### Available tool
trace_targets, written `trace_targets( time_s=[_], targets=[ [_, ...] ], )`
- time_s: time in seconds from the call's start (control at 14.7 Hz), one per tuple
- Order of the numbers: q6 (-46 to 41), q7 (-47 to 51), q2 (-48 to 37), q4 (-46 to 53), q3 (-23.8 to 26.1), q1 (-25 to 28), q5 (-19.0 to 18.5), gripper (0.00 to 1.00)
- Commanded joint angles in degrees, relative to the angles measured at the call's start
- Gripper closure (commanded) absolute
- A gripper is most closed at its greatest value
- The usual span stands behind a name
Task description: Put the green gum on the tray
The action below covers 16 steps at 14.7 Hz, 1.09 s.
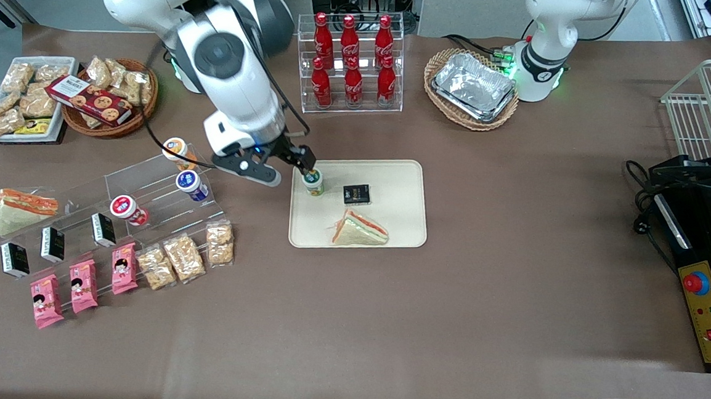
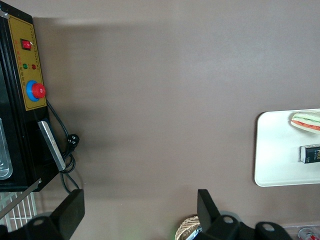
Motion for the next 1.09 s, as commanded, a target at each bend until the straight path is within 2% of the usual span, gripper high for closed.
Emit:
trace_targets(
  time_s=[0.0,0.2,0.54,0.75,1.02],
  targets=[
    [-9.3,-8.8,1.1,10.8,0.0,-3.8,0.6,0.00],
    [-9.6,-20.8,-0.6,10.9,0.1,-9.8,0.5,0.00],
    [-12.5,-40.6,-0.9,10.9,0.0,-23.6,0.4,0.00],
    [-12.5,-43.4,-0.9,11.0,0.0,-28.9,-1.4,0.00],
    [-12.7,-45.0,-0.9,11.0,0.0,-32.2,-2.2,0.00]
  ],
)
